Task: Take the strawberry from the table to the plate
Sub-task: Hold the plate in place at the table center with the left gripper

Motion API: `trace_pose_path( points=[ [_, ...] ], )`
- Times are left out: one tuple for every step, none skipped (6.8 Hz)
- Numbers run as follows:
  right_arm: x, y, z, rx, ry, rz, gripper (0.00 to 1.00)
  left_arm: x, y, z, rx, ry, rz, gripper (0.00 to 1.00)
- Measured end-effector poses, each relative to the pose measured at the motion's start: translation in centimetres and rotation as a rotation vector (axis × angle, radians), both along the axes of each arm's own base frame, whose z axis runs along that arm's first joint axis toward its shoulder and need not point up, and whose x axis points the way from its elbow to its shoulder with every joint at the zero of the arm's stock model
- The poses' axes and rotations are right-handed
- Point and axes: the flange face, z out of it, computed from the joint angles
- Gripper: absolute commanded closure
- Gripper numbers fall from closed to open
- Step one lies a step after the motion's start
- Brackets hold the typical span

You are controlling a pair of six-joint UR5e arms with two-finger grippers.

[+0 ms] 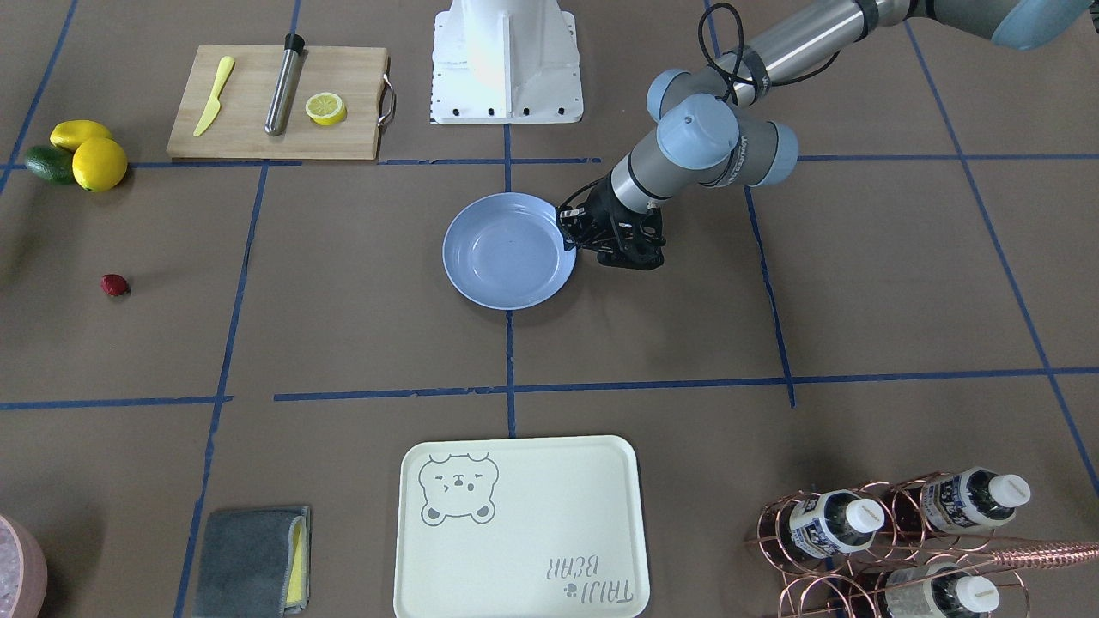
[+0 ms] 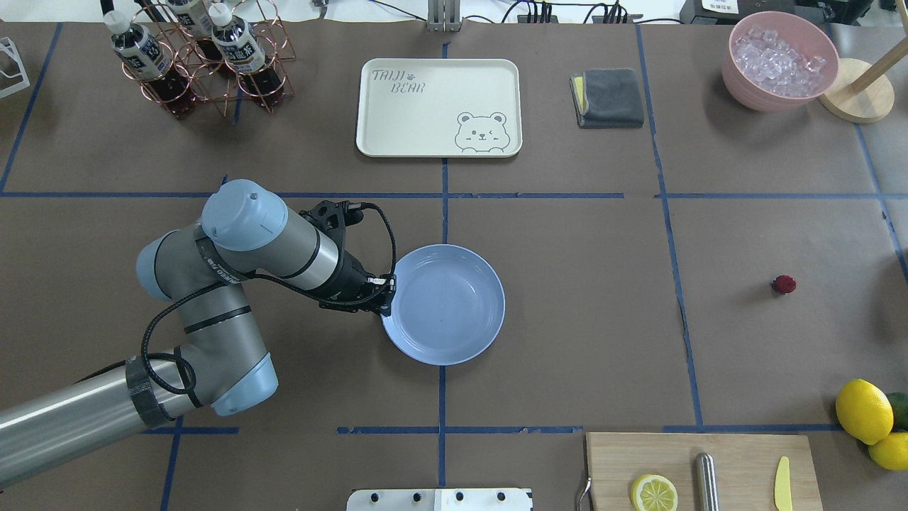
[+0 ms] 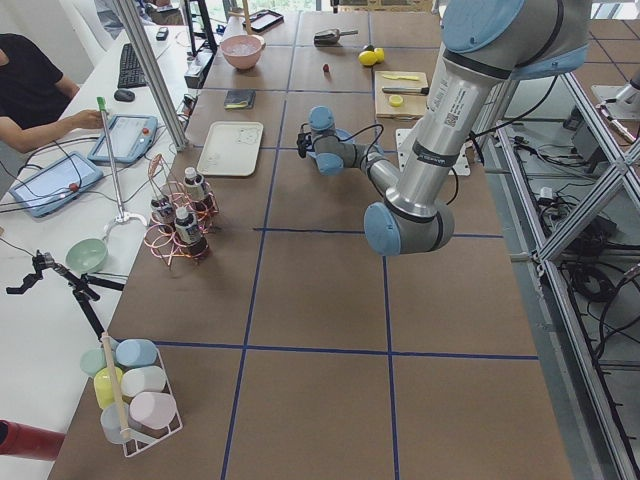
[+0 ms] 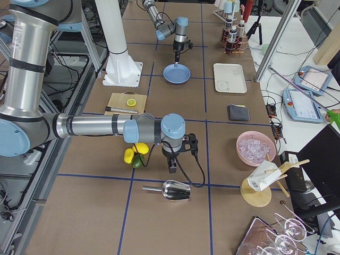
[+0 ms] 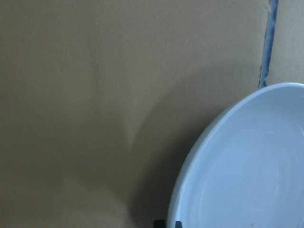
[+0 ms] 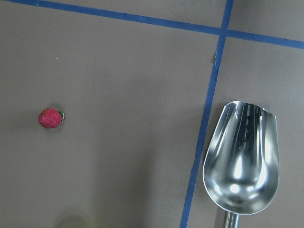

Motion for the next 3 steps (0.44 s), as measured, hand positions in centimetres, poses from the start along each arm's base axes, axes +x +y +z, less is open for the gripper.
trace_pose_path(
  points=[
    [0.0,0.0,0.0,0.0,0.0,0.0,0.0,0.09,0.06,0.0,0.003,0.004,0.0,1.0],
    [-0.02,0.0,0.04,-0.001,0.0,-0.001,0.0,0.22,0.05,0.12,0.007,0.012,0.001,1.0],
    [-0.03,0.0,0.06,-0.001,0.0,-0.001,0.0,0.37,0.01,0.36,0.01,0.017,0.001,1.0]
  ],
)
